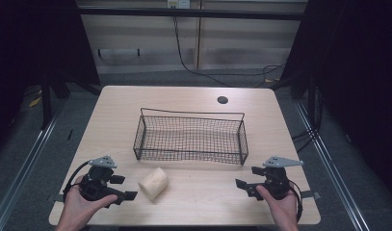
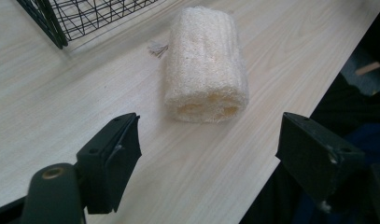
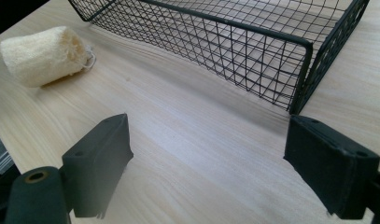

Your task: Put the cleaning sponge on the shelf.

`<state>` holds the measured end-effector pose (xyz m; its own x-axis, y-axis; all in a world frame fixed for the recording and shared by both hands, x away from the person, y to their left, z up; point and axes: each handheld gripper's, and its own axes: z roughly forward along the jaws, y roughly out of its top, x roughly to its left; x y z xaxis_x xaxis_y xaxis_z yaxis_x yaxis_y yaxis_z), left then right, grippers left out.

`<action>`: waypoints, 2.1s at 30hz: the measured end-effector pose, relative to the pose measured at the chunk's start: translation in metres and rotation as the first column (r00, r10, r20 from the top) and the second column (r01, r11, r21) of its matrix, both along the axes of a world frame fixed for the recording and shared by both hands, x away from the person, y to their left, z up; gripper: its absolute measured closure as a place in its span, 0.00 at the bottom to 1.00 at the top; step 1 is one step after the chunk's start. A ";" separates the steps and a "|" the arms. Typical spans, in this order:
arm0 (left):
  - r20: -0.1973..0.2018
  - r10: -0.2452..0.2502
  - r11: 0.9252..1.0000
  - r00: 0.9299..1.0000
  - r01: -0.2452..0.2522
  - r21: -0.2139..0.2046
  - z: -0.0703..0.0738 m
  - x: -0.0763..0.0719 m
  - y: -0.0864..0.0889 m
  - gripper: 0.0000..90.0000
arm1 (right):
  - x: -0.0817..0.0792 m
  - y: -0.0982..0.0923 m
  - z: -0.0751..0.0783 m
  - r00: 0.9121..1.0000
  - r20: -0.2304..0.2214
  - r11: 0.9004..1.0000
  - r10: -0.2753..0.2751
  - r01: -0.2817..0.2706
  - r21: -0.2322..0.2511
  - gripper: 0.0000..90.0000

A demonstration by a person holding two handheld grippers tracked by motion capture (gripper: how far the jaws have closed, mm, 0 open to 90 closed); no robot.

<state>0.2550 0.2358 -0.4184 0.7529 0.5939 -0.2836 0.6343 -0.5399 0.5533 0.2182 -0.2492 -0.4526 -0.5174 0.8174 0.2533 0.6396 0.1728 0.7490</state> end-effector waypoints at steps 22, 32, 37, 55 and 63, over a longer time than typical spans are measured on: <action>-0.141 -0.055 0.980 0.988 0.081 0.184 0.016 0.037 -0.049 0.21 | 0.001 0.001 -0.001 0.998 -0.043 0.998 0.054 -0.053 0.022 0.16; -0.191 -0.073 0.954 0.979 0.124 0.274 0.018 0.044 -0.068 0.27 | 0.002 0.003 -0.002 0.996 -0.061 0.998 0.068 -0.067 0.022 0.15; -0.201 -0.070 0.934 0.977 0.135 0.330 0.014 0.048 -0.077 0.31 | 0.002 0.003 -0.002 0.995 -0.069 0.998 0.069 -0.068 0.018 0.15; -0.236 -0.055 0.875 0.970 0.161 0.457 -0.007 0.060 -0.105 0.22 | 0.002 0.002 -0.003 0.994 -0.085 0.997 0.072 -0.071 0.017 0.15; -0.262 -0.053 0.866 0.963 0.175 0.469 -0.017 0.061 -0.112 0.22 | 0.003 0.003 -0.004 0.994 -0.086 0.998 0.067 -0.066 0.011 0.15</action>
